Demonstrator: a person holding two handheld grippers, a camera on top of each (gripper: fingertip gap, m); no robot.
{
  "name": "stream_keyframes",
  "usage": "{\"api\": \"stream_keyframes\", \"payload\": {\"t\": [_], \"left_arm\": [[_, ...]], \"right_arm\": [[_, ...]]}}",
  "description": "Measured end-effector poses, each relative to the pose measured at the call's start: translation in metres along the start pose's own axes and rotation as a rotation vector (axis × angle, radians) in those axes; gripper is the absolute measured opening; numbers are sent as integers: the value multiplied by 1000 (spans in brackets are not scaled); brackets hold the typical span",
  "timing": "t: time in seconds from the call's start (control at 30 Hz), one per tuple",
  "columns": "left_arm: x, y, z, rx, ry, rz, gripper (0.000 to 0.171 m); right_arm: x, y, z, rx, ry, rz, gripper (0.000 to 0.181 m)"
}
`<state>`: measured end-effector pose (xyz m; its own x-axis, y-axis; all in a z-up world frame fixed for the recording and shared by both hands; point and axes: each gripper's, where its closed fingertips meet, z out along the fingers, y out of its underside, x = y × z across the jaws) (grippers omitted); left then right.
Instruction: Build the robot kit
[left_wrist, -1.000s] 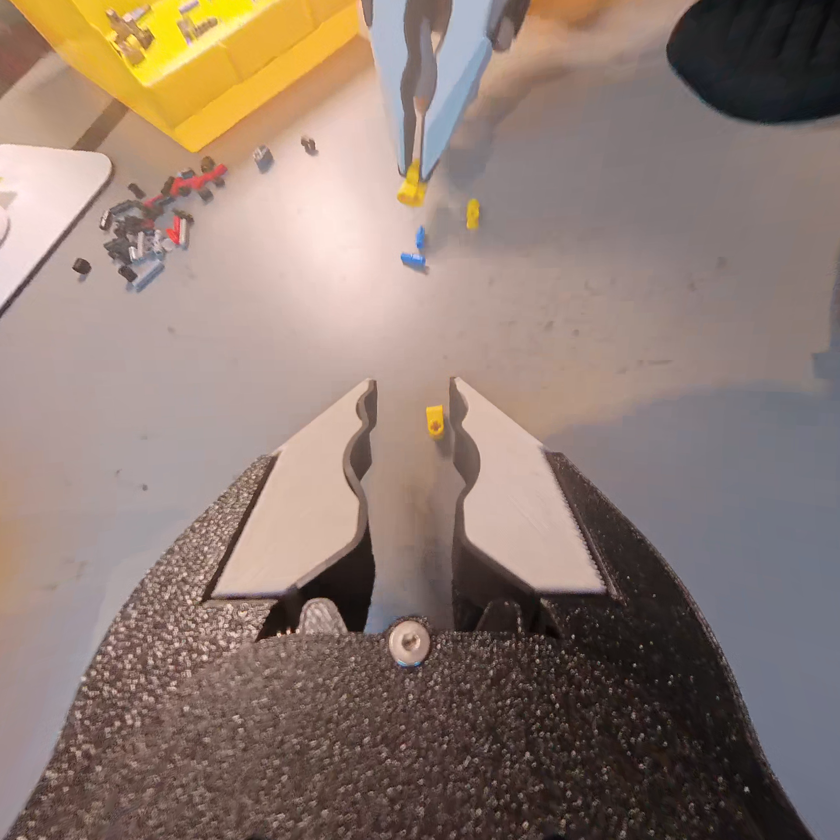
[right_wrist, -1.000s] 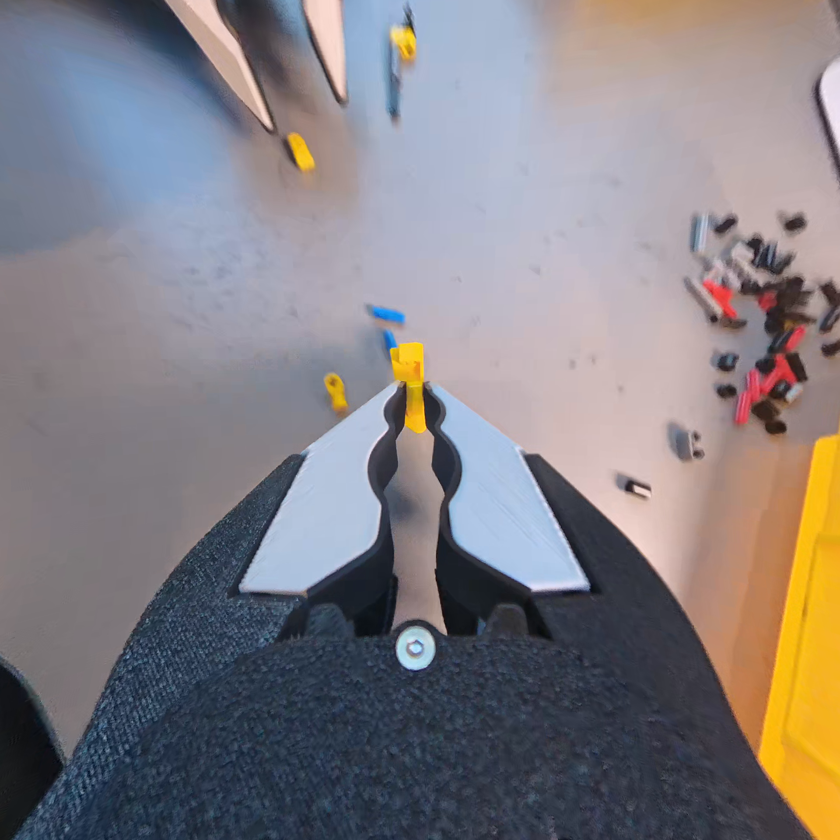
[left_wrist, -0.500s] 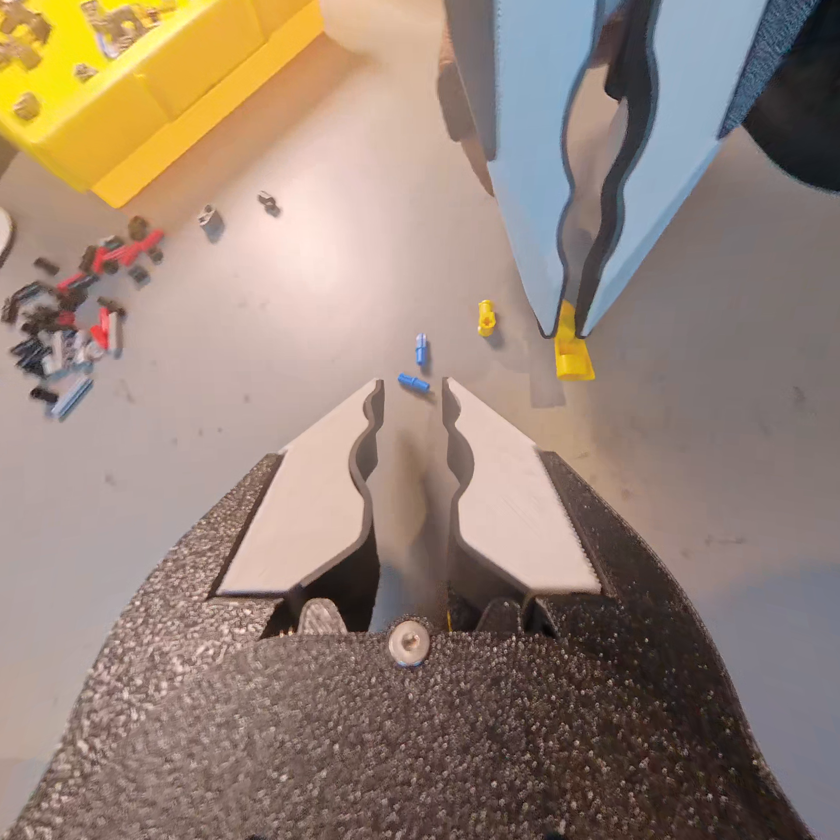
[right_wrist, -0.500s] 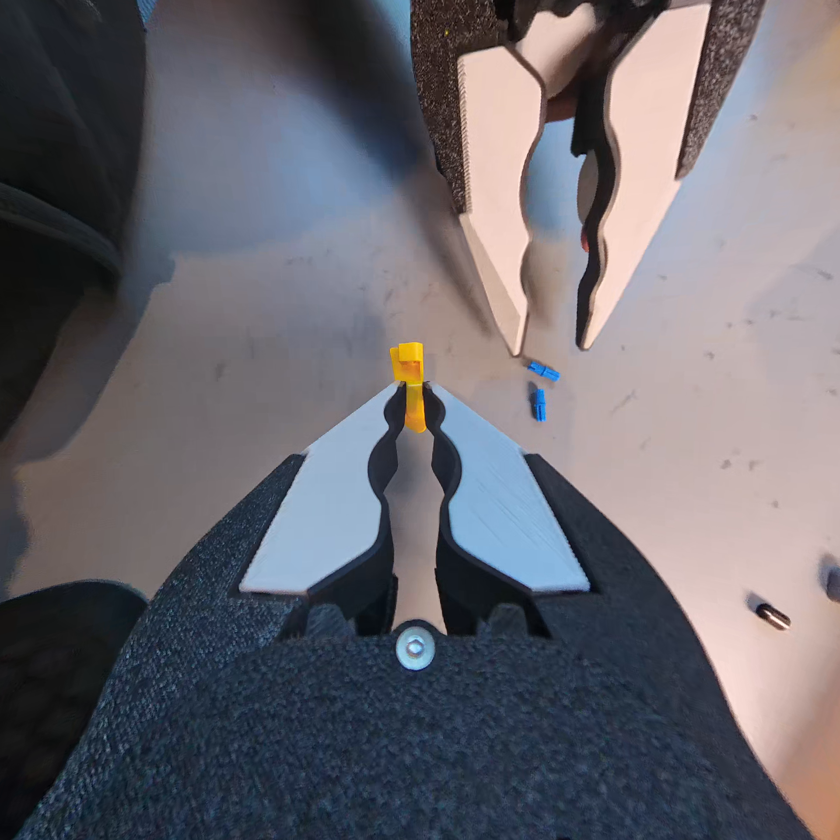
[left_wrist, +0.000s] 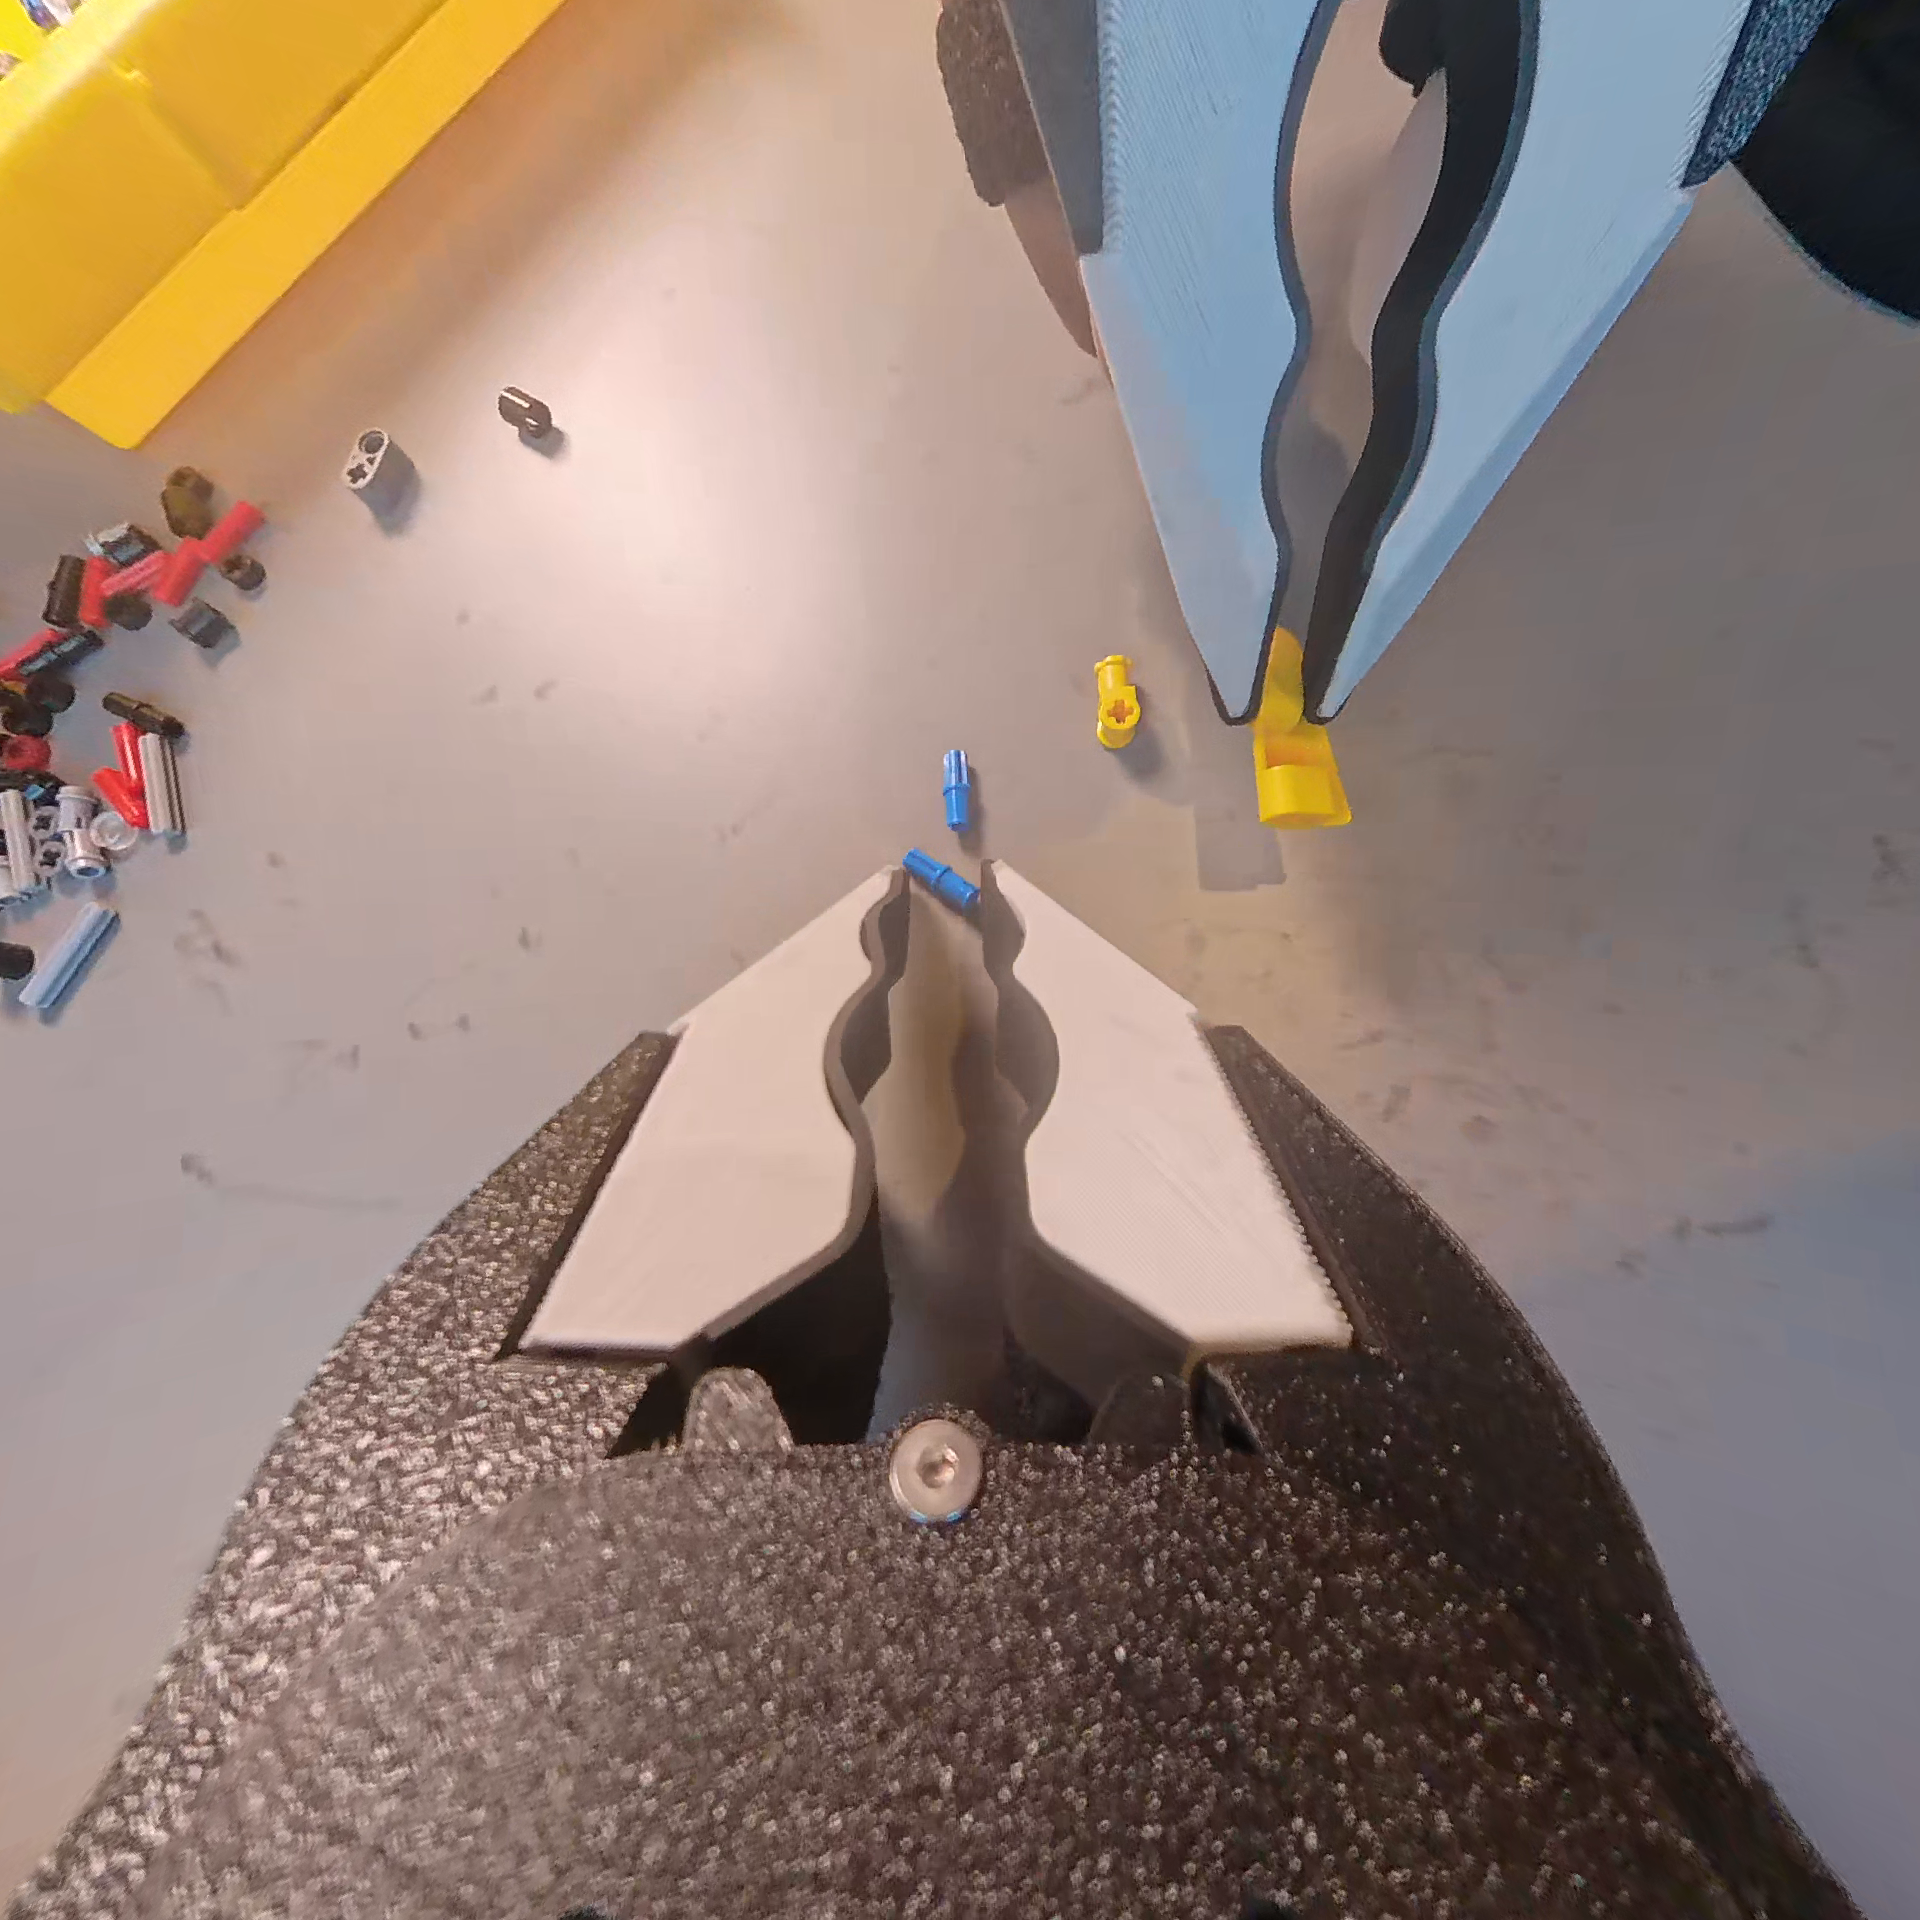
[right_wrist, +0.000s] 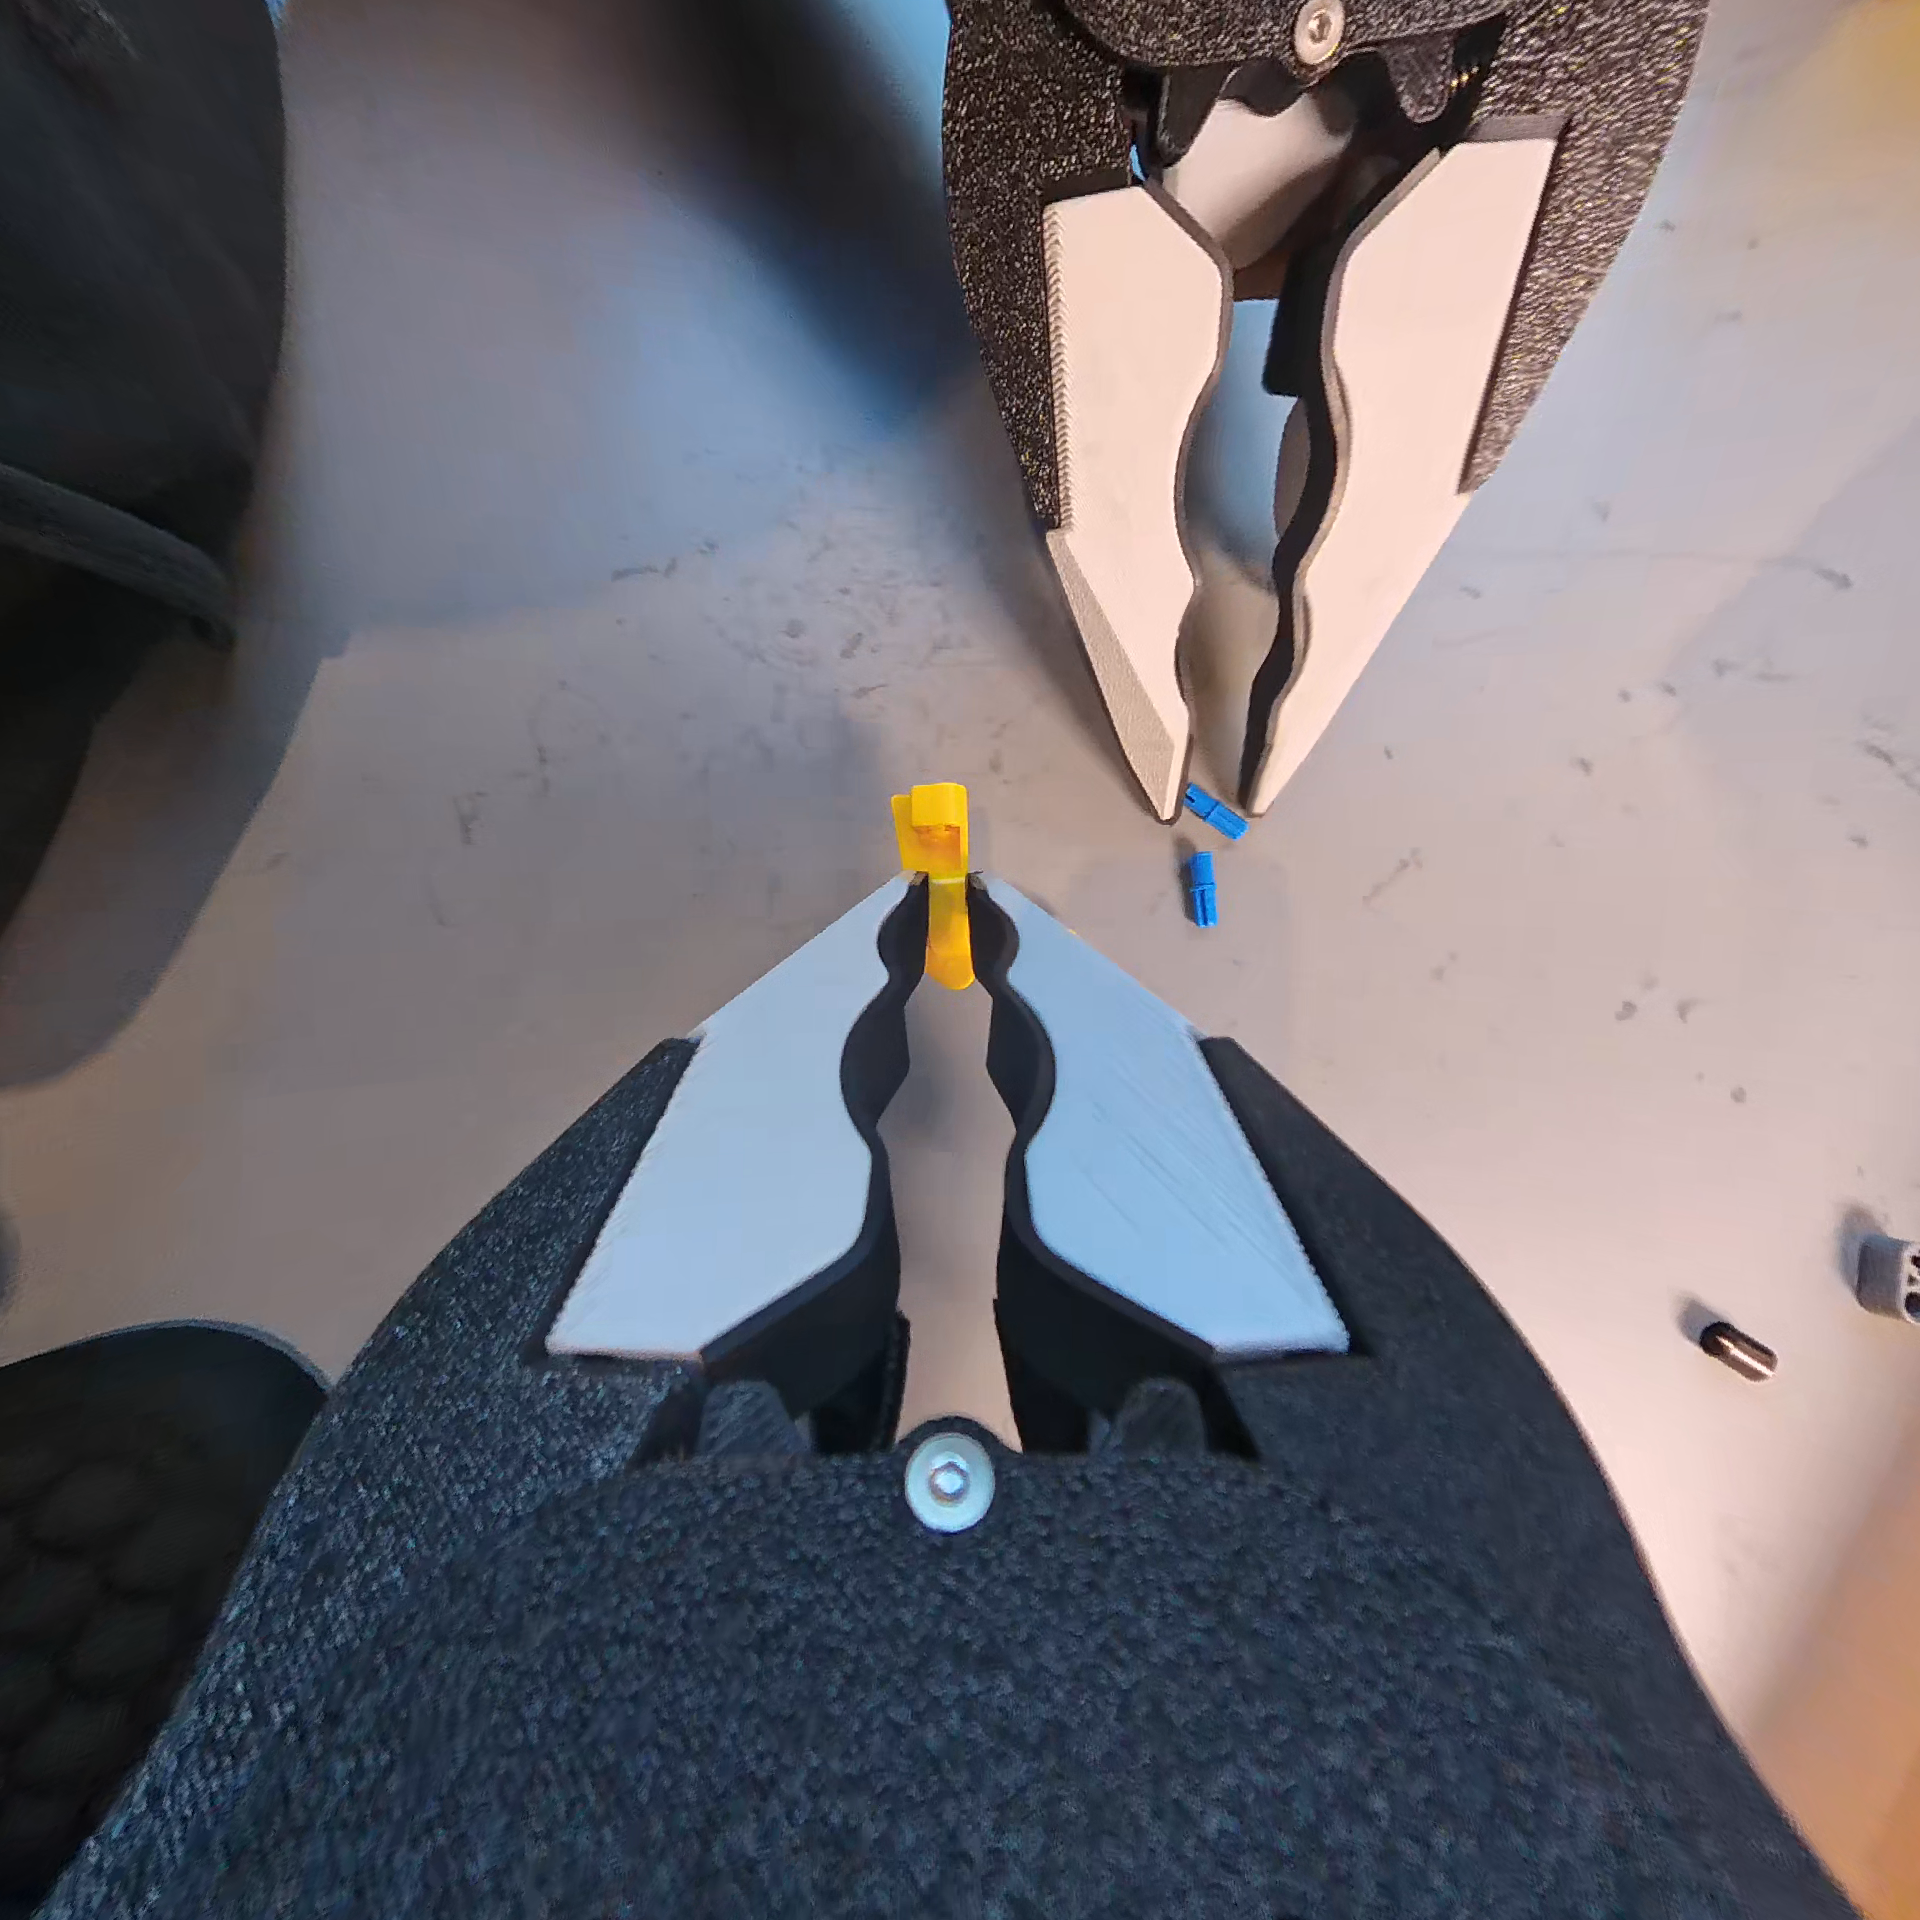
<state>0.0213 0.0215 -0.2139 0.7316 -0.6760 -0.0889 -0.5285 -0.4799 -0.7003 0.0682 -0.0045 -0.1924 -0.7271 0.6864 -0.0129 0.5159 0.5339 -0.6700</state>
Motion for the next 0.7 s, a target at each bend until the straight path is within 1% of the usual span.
{"api": "stream_keyframes", "payload": {"t": [0.2,0.23,0.37,0.4,0.47,0.6,0.7], "left_arm": [[-1,1,0,1,-4,-25,8],[-2,1,0,0,-10,-33,4],[-5,2,-2,-21,-10,-14,2],[-4,1,-5,-23,-8,5,2],[4,-6,-22,22,32,22,3],[22,-13,-56,111,73,-9,3],[34,-15,-67,164,81,-45,3]], "right_arm": [[8,2,-5,12,32,18,7],[10,2,-6,19,41,22,7],[21,0,-9,66,78,37,7],[24,-1,-10,82,90,38,7],[28,-4,-13,131,105,39,7],[27,-25,-21,281,90,18,7],[22,-38,-19,343,71,-2,7]]}}
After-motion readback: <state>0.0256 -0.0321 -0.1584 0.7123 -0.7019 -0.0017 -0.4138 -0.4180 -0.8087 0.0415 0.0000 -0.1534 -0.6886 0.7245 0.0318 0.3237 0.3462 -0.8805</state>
